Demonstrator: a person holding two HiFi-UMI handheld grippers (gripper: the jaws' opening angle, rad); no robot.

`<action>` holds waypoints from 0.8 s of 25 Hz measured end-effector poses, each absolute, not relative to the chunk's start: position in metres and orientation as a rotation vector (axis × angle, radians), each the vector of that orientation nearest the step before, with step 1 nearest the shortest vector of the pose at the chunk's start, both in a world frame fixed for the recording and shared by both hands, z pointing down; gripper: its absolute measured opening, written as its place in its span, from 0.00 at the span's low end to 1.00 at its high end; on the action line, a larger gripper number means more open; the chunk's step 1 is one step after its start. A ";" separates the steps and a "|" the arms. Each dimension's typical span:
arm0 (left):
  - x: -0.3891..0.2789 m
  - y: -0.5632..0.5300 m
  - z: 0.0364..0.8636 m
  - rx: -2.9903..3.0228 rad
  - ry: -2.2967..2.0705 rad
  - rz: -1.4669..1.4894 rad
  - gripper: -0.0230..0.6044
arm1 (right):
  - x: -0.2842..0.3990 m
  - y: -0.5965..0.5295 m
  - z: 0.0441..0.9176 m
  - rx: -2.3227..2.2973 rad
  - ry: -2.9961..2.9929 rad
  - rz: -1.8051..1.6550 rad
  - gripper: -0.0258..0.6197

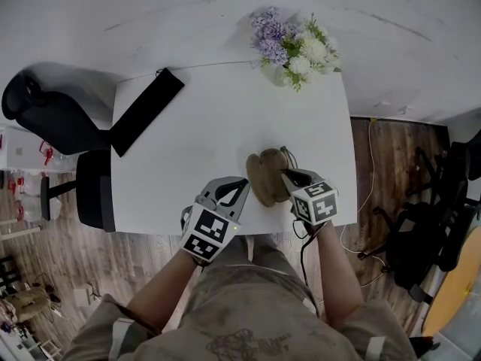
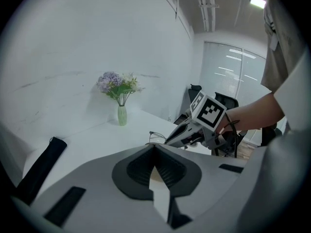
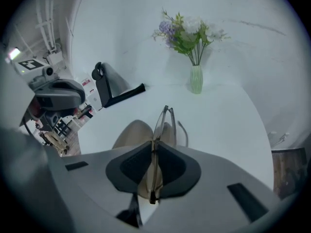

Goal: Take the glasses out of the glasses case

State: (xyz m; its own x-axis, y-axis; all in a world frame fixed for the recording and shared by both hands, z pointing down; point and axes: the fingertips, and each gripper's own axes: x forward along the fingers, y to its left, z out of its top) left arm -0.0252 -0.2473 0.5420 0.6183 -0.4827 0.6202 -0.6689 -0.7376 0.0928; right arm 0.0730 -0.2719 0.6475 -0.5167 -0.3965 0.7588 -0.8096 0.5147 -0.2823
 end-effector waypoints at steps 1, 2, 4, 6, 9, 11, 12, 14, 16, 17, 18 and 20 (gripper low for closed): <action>-0.025 -0.248 0.539 2.534 -0.941 0.832 0.06 | 0.073 -0.274 0.636 0.987 -2.158 0.841 0.13; -0.025 -0.248 0.535 2.539 -0.953 0.828 0.06 | 0.074 -0.275 0.623 0.998 -2.189 0.836 0.13; -0.025 -0.249 0.527 2.551 -0.973 0.821 0.06 | 0.076 -0.280 0.596 1.023 -2.244 0.803 0.13; -0.023 -0.249 0.519 2.572 -0.983 0.815 0.06 | 0.079 -0.282 0.566 1.050 -2.294 0.745 0.13; -0.020 -0.252 0.503 2.611 -1.002 0.802 0.06 | 0.081 -0.285 0.521 1.091 -2.371 0.656 0.13; -0.017 -0.256 0.489 2.636 -1.024 0.784 0.06 | 0.082 -0.286 0.490 1.122 -2.418 0.590 0.13; -0.016 -0.258 0.481 2.650 -1.036 0.771 0.06 | 0.083 -0.286 0.474 1.138 -2.441 0.557 0.13; -0.015 -0.262 0.464 2.681 -1.059 0.742 0.06 | 0.084 -0.285 0.443 1.165 -2.487 0.493 0.13; -0.012 -0.265 0.445 2.716 -1.080 0.717 0.06 | 0.086 -0.282 0.414 1.189 -2.527 0.427 0.13; -0.011 -0.267 0.435 2.736 -1.090 0.704 0.06 | 0.086 -0.281 0.400 1.201 -2.543 0.392 0.13; -0.010 -0.269 0.425 2.756 -1.101 0.691 0.06 | 0.087 -0.280 0.387 1.214 -2.557 0.355 0.13; -0.010 -0.274 0.405 2.796 -1.127 0.663 0.06 | 0.089 -0.278 0.362 1.237 -2.585 0.282 0.13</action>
